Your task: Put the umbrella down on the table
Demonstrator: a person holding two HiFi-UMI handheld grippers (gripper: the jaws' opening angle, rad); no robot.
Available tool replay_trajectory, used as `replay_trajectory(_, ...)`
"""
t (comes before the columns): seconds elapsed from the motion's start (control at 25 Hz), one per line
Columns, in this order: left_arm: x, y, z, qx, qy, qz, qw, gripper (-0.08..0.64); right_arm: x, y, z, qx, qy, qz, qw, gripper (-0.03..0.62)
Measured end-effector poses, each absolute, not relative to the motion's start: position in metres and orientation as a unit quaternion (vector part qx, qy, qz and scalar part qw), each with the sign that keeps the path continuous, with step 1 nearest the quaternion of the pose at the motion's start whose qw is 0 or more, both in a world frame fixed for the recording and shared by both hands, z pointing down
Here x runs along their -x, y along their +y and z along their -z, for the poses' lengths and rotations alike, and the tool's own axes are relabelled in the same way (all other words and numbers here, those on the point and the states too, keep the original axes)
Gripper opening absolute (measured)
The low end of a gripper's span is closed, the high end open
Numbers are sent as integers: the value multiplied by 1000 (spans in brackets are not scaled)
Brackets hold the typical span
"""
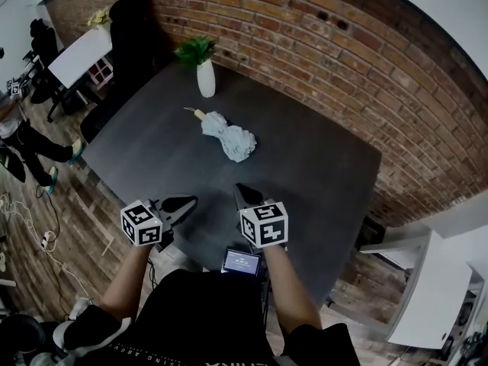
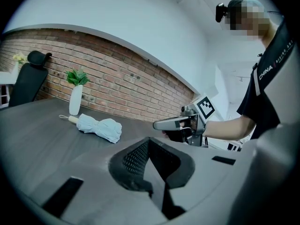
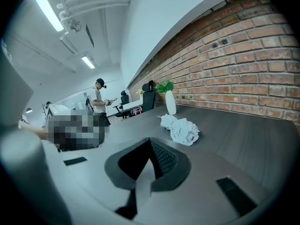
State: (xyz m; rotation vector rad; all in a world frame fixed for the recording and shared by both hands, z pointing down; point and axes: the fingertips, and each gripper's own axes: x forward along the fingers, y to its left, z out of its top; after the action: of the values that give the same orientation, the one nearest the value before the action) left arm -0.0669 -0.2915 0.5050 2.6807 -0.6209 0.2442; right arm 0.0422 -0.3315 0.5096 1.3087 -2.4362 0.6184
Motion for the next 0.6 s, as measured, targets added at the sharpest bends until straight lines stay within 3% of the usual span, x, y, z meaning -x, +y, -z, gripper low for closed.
replay_trajectory(0.6, 64, -281, -507, -957, -207, -71, 192, 2, -39, -318, -523, -456, -847, -225, 154, 8)
